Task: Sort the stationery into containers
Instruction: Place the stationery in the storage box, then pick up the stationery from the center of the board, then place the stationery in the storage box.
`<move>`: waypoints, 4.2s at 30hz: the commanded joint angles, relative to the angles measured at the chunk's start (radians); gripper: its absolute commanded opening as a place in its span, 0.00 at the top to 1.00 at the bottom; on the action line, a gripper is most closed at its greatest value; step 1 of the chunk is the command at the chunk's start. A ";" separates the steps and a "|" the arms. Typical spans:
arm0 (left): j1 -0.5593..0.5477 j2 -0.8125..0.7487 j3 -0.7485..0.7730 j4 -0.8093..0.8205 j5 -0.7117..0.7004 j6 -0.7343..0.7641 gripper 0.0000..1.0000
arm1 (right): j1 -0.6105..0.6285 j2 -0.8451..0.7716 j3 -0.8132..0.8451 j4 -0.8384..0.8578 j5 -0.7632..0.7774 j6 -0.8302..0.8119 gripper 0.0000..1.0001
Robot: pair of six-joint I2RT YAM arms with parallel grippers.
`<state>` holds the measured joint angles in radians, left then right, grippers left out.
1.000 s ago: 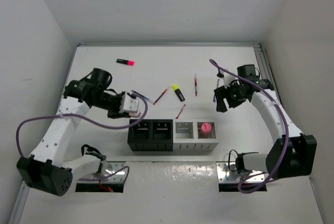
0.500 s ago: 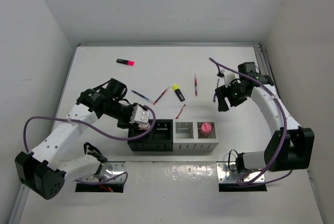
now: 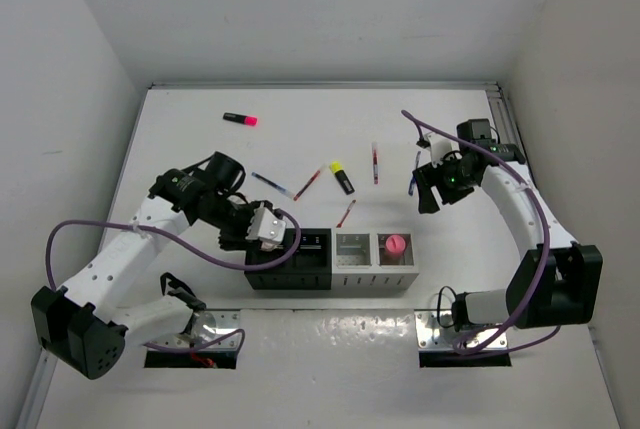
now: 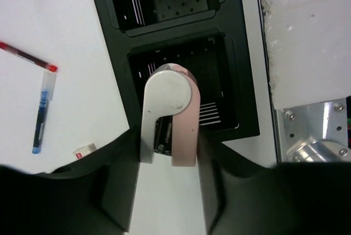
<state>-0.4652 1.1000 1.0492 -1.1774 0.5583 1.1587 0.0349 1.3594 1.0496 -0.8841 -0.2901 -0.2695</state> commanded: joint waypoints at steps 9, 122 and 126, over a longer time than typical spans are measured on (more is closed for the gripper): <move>0.060 -0.043 0.144 0.154 0.005 -0.107 0.08 | -0.003 0.038 0.038 0.020 -0.014 0.004 0.27; 0.005 -0.043 -0.061 0.298 0.155 -0.197 0.28 | -0.021 0.168 0.174 0.171 0.008 0.319 0.30; 0.121 0.016 0.023 0.532 0.091 -0.463 0.28 | -0.024 0.146 0.182 0.160 0.017 0.305 0.30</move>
<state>-0.4240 1.0836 0.9874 -0.8730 0.6891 0.9096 0.0090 1.5394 1.1847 -0.7341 -0.2695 0.0460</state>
